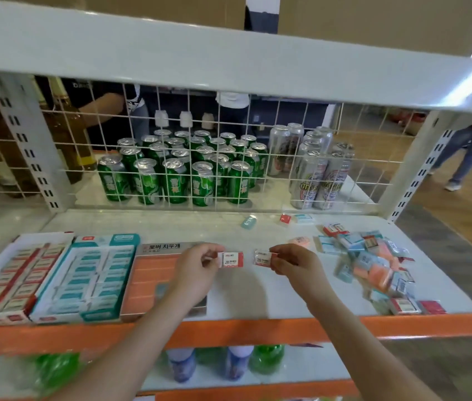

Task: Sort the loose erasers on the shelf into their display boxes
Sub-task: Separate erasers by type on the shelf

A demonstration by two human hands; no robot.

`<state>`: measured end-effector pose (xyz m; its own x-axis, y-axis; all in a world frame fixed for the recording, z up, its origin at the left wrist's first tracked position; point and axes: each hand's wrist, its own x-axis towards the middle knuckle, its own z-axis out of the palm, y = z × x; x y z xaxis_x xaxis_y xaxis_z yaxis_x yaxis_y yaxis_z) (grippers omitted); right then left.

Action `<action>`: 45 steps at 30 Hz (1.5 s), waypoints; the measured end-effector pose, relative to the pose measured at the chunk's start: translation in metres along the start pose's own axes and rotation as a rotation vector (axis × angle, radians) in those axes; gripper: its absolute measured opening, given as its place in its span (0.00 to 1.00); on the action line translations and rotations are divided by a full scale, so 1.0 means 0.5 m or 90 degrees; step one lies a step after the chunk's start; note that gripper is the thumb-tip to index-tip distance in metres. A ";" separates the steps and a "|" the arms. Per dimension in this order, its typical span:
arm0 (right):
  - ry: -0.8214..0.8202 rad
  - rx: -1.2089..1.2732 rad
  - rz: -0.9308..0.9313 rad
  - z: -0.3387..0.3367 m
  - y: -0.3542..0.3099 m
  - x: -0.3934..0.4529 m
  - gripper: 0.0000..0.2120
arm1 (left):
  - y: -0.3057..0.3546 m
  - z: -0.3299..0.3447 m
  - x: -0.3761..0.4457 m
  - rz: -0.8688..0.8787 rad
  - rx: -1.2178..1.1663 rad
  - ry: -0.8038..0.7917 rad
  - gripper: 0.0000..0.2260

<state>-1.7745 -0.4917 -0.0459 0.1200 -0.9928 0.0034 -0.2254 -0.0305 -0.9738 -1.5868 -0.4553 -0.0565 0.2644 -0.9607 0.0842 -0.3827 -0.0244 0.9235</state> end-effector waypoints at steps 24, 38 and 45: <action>-0.149 -0.059 -0.049 0.558 -0.135 -0.034 0.07 | -0.171 -0.526 -0.020 -0.034 0.154 0.158 0.07; -0.074 -0.216 -0.126 0.716 -0.160 0.024 0.05 | -0.240 -0.618 0.058 -0.045 0.206 0.199 0.06; -0.087 -0.309 -0.147 0.753 -0.167 0.058 0.08 | -0.251 -0.623 0.091 -0.048 0.259 0.185 0.09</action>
<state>-1.3882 -0.4742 -0.0499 0.3354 -0.9311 0.1433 -0.5943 -0.3272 -0.7347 -1.2508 -0.4100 -0.0520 0.5185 -0.8365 0.1773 -0.6513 -0.2520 0.7158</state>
